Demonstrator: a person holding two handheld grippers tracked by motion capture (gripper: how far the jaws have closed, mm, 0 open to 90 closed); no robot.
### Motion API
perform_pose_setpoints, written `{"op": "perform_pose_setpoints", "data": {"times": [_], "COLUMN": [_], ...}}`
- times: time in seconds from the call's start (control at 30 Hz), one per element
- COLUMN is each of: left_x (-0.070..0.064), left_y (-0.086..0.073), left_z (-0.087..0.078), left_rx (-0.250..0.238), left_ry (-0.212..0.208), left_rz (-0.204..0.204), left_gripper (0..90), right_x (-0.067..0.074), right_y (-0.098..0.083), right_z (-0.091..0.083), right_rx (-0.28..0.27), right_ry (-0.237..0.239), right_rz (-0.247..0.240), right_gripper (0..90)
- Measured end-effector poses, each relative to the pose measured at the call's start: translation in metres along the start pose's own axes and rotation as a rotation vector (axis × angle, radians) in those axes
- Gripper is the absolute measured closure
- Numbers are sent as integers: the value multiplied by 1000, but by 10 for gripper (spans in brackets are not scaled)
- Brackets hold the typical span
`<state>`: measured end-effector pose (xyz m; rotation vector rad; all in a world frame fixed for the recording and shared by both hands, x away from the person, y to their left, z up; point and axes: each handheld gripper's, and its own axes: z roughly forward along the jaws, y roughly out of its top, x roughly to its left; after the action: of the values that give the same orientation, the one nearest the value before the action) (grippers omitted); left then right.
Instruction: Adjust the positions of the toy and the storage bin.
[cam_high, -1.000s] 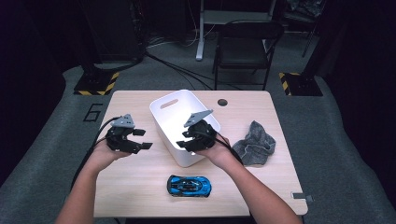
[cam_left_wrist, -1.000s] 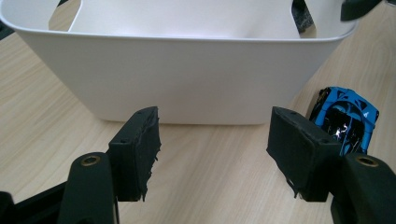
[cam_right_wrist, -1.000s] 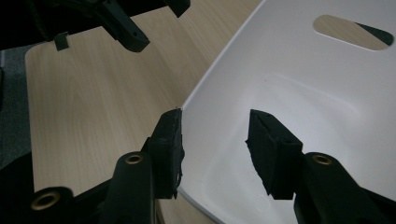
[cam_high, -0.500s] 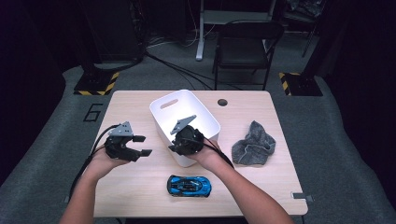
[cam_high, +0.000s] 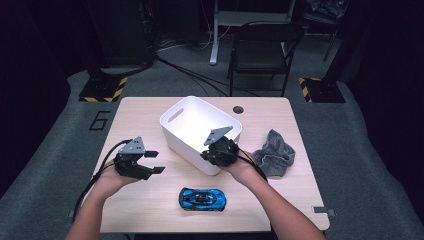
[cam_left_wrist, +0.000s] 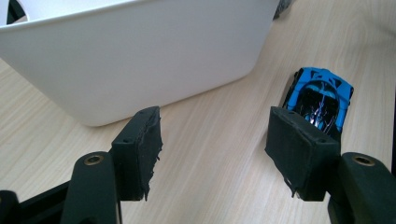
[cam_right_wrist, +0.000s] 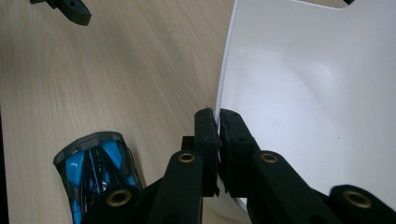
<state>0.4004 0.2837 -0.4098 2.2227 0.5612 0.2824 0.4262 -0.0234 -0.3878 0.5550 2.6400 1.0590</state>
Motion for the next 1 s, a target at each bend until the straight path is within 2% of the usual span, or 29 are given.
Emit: {"op": "perform_pose_setpoints", "data": {"times": [0.13,0.37,0.43,0.6,0.67,0.7,0.73,0.8,0.9,1.0], "left_x": [-2,-3,-4,-6,-9,-10,-10,-12,-15,-21], "left_y": [-2,-4,-5,-5,-6,-6,-7,-8,-9,-9], "left_z": [6,12,12,13,15,16,16,18,22,26], "left_rx": [8,10,11,8,4,5,8,12,24,30], "left_ry": [-8,-31,-36,-48,-67,-73,-78,-90,-102,-121], "left_rz": [-5,-7,-10,-1,2,0,0,5,14,25], "left_gripper": [353,358,365,369,369,369,368,368,365,347], "right_x": [1,6,7,9,11,10,10,8,9,15], "right_y": [-11,-26,-30,-37,-38,-39,-39,-38,-35,-33], "right_z": [-9,-25,-30,-36,-38,-38,-39,-43,-52,-62], "right_rx": [-17,-17,-12,-17,-18,-22,-30,-51,-84,-121], "right_ry": [-7,-1,3,8,9,8,3,-7,-22,-12], "right_rz": [4,-26,-11,-9,-6,-10,-3,26,42,16], "right_gripper": [862,863,862,858,853,811,720,669,549,494]}}
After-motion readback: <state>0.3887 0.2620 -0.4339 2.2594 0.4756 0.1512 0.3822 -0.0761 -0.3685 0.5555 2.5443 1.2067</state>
